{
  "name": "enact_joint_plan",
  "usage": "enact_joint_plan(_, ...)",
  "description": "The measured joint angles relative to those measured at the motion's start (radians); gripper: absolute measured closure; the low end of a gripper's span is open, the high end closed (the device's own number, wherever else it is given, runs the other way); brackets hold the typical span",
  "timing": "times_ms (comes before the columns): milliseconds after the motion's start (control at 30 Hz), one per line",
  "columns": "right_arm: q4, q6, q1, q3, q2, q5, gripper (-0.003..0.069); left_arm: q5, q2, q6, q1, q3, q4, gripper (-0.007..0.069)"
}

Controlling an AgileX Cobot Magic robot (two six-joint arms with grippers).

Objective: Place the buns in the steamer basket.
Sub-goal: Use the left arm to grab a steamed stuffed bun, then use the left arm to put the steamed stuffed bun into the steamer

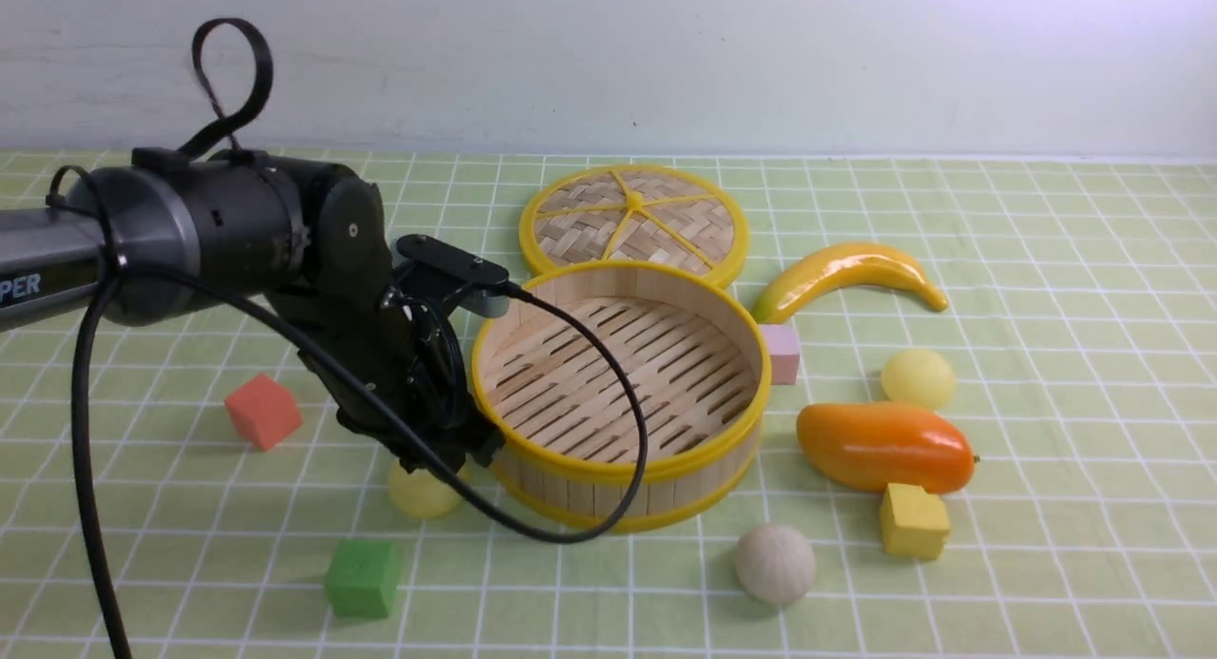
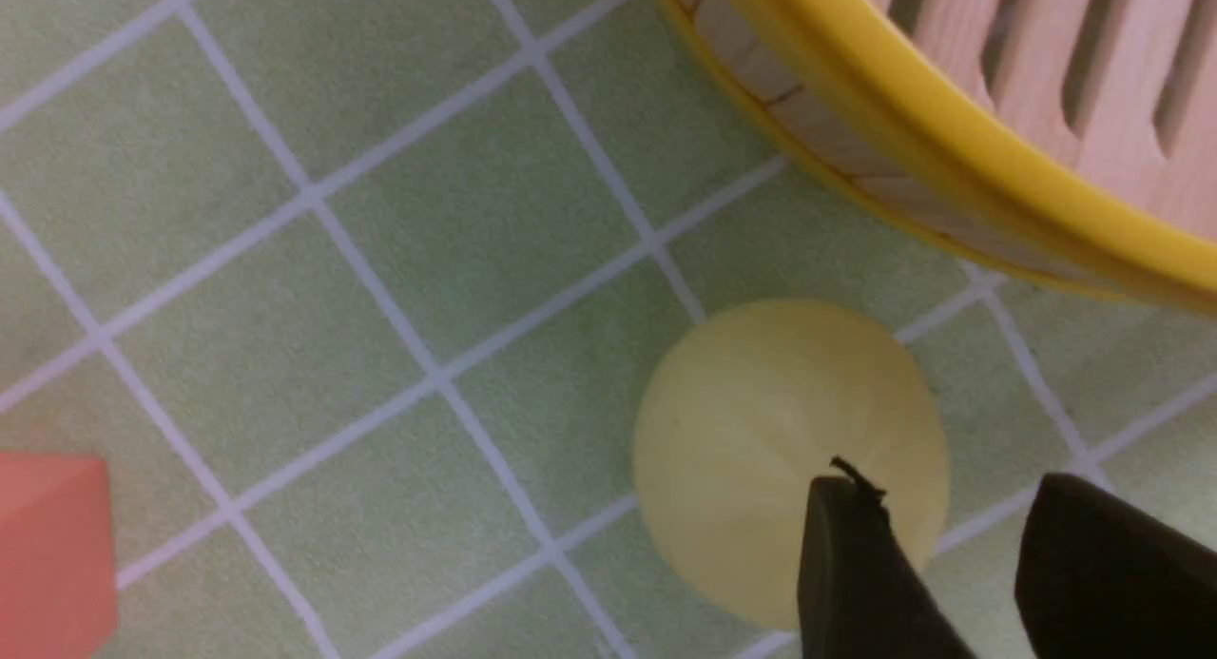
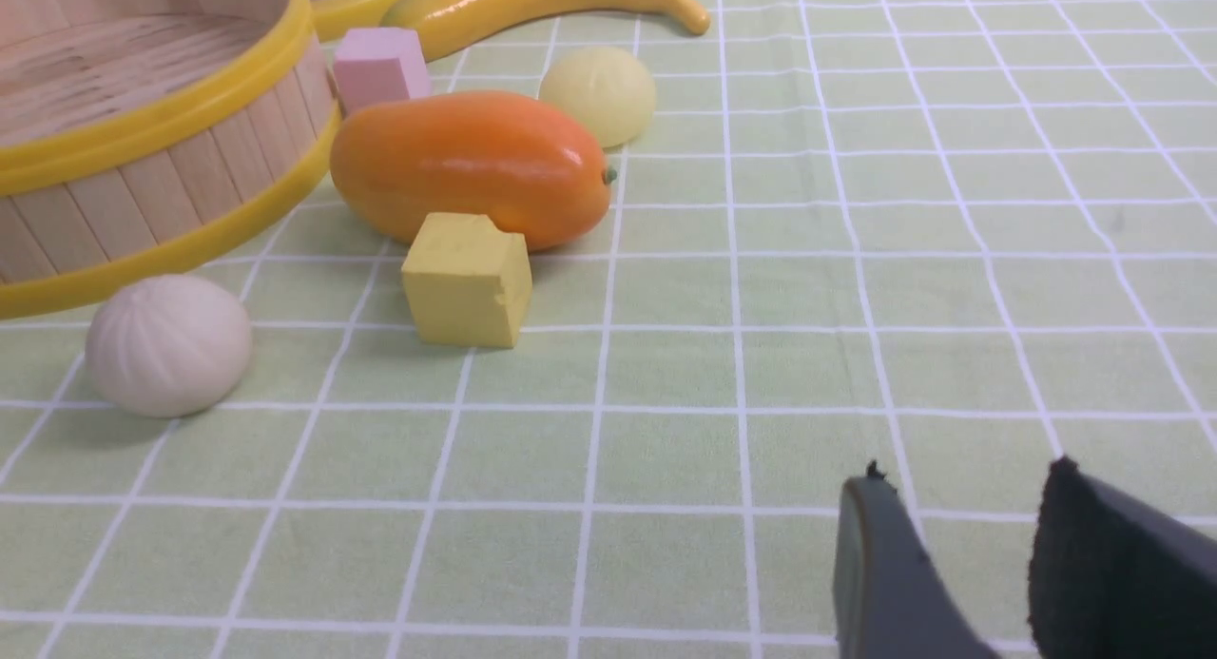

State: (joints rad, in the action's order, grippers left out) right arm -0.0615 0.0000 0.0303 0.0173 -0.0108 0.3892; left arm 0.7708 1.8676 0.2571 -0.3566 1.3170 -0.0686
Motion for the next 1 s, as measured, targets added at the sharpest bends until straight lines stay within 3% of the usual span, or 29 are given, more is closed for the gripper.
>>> enact_joint_plan(500,0.000,0.000,0.000,0.000,0.000,0.000,0.0418,-0.052,0.058,-0.009,0.000,0.001,0.046,0.0401)
enact_joint_plan(667,0.000,0.000,0.000,0.000,0.000,0.000,0.0418,-0.050,0.053,-0.080,0.000,0.002,0.060,0.0610)
enact_joint_plan(1000,0.000,0.000,0.000,0.000,0.000,0.000,0.0418,0.046,-0.111,-0.125,-0.014,0.038,0.081,0.0638)
